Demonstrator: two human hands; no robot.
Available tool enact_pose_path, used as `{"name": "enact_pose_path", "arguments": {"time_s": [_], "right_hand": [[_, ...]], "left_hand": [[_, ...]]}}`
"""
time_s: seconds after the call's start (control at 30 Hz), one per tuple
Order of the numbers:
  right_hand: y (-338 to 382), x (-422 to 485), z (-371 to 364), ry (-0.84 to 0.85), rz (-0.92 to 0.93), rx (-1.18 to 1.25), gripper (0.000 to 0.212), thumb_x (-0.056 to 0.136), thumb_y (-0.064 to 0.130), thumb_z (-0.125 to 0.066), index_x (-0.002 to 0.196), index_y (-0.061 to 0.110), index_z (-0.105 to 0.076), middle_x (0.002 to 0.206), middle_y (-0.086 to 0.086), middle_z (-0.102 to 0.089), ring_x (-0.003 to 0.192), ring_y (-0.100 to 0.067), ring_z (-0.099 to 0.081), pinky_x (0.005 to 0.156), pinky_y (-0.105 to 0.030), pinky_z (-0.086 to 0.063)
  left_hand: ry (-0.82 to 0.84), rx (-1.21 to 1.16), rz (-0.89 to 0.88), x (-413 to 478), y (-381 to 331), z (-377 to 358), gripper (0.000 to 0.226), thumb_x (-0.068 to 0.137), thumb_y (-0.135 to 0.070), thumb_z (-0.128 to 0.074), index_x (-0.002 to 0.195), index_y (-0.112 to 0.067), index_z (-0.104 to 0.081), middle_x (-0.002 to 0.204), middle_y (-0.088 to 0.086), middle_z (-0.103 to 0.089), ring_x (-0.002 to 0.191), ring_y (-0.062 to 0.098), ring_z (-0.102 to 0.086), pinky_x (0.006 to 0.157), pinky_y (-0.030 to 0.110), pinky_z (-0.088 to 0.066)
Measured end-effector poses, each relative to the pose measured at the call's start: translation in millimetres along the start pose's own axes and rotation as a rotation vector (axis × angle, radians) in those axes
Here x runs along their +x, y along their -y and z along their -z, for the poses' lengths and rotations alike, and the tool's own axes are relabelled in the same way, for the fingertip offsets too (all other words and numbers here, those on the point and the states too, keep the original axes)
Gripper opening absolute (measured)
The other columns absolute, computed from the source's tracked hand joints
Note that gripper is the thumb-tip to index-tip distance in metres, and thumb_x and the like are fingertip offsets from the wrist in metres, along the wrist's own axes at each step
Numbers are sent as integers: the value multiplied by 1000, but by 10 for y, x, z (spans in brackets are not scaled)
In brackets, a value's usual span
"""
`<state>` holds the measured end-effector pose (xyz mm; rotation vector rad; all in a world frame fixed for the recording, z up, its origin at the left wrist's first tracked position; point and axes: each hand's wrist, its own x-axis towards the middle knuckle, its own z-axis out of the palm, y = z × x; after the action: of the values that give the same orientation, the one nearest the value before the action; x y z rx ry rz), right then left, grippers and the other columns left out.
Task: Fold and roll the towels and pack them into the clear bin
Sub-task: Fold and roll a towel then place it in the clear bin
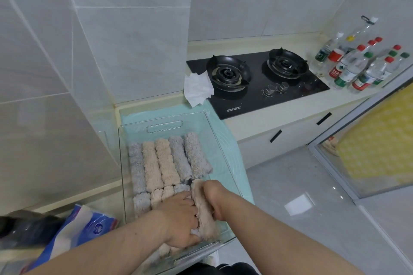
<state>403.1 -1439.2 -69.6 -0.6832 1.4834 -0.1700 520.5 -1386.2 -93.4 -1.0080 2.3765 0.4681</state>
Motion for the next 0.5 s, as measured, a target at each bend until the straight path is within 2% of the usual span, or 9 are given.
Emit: {"name": "enact_pose_path", "arguments": {"time_s": [0.07,0.1,0.17,0.23,0.3,0.33,0.43,0.5], "right_hand": [[-33,-25,12,26,-32,161,48,96,22,-42,137,-2,-47,136,-22,-55,72,-20,-58,59,-28,-43],[-31,-18,19,20,-44,190,49,98,27,-40,138,-1,-46,129,-20,-60,67,-19,-54,61,-28,-43],[9,-19,43,8,-93,219,53,102,38,-34,133,0,-53,117,-17,-65,70,-20,-56,64,-27,-45],[38,-26,105,2,-116,137,55,103,43,-28,114,3,-64,109,-16,-68,73,-20,-58,63,-25,-45],[48,-44,88,5,-97,22,50,103,41,-25,94,11,-63,89,-8,-65,71,-16,-57,59,-22,-44],[46,-46,63,-3,-74,-21,46,103,40,-25,92,13,-61,87,-4,-62,72,-14,-56,62,-23,-44],[44,-30,-3,-27,-3,-189,46,100,41,-22,105,15,-60,103,-6,-60,87,-15,-56,87,-28,-43],[74,-135,6,-38,57,-364,51,100,38,-20,115,12,-61,119,-10,-59,102,-19,-56,95,-31,-38]], "left_hand": [[10,9,9,14,-34,20,64,94,-59,-25,124,-15,-62,128,8,-55,128,27,-37,119,44,-4],[10,17,15,31,-58,29,65,93,-59,-25,121,-14,-63,125,8,-57,125,27,-40,118,45,-7],[-4,27,29,75,-91,47,66,93,-59,-25,115,-13,-67,117,8,-61,118,28,-44,113,44,-16],[-41,17,30,117,-106,66,67,92,-59,-25,109,-11,-70,110,8,-64,111,28,-46,107,43,-22],[-81,5,17,136,-94,69,68,92,-59,-25,107,-12,-71,106,8,-65,108,28,-47,105,43,-23],[-103,2,7,137,-88,65,68,91,-60,-25,106,-12,-71,105,8,-66,108,28,-48,106,43,-24],[-152,-12,-6,145,-94,43,65,90,-60,-26,109,-15,-69,108,8,-66,116,29,-46,112,46,-20],[-178,-35,-1,131,-111,65,59,91,-58,-29,113,-17,-67,114,9,-65,121,29,-43,114,47,-16]]}}
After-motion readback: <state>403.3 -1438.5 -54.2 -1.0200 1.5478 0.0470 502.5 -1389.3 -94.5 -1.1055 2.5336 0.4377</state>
